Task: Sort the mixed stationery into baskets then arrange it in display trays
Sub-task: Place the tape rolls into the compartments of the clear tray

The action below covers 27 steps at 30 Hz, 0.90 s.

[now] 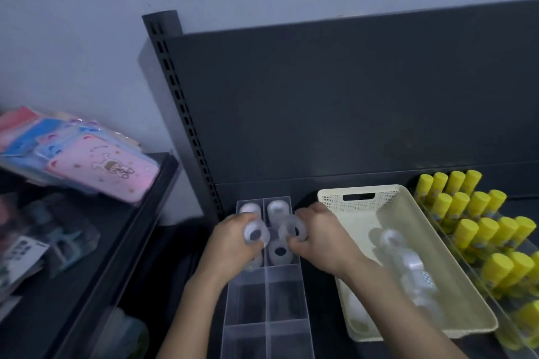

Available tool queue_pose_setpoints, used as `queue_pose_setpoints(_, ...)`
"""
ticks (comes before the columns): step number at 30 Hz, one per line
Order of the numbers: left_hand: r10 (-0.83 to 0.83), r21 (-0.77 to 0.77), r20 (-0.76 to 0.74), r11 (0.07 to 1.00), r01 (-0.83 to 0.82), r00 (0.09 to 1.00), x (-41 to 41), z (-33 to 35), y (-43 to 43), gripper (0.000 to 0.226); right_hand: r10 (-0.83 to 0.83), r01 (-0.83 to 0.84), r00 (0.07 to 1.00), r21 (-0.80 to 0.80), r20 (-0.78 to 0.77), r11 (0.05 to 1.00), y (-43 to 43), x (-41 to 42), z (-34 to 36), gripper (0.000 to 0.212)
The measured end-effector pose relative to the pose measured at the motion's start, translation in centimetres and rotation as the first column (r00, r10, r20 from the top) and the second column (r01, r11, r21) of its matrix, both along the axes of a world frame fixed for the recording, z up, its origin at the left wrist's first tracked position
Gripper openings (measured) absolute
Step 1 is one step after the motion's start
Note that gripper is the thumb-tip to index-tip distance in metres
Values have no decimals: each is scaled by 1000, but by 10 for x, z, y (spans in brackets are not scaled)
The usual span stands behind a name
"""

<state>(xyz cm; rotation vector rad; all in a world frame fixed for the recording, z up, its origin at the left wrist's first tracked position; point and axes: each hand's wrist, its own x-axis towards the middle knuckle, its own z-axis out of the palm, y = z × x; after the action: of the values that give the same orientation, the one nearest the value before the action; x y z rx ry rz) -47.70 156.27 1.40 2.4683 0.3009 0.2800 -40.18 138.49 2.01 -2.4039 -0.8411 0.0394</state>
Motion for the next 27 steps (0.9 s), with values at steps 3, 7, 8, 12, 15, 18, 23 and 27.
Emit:
queue_pose_setpoints(3, -18, 35, -95, 999, 21, 995, -6, -5, 11, 23, 44, -42, 999, -181, 8, 983, 18, 0, -2, 33)
queue_pose_setpoints(7, -70, 67, -192, 994, 85, 979, -3, -11, 21, 19, 101, -83, 994, -365, 32, 927, 27, 3, -13, 36)
queue_pose_setpoints(8, -86, 73, -194, 992, 102, 977, -2, -13, 22, 17, 102, -85, 994, -382, 26, 920, 28, 2, -17, 35)
queue_pose_setpoints(12, -122, 126, -196, 981, 148, 973, 4, -26, 23, 27, 94, -65, 995, -429, 46, 901, 30, 0, -24, 32)
queue_pose_setpoints(15, -124, 132, -195, 980, 151, 973, 6, -33, 22, 39, 86, -56, 995, -423, 50, 904, 34, 0, -28, 33)
queue_pose_setpoints(18, -93, 183, -169, 975, 124, 981, 5, -37, 19, 49, 73, -54, 997, -366, 37, 929, 33, 0, -32, 35)
queue_pose_setpoints(23, -65, 193, -74, 978, 78, 995, 6, -34, 13, 49, 23, -18, 999, -159, 30, 987, 21, 3, -32, 42)
queue_pose_setpoints(27, -131, 8, 21, 991, 130, 991, 14, -15, -11, 46, -115, 113, 993, 110, 13, 987, -9, 3, -18, 35)
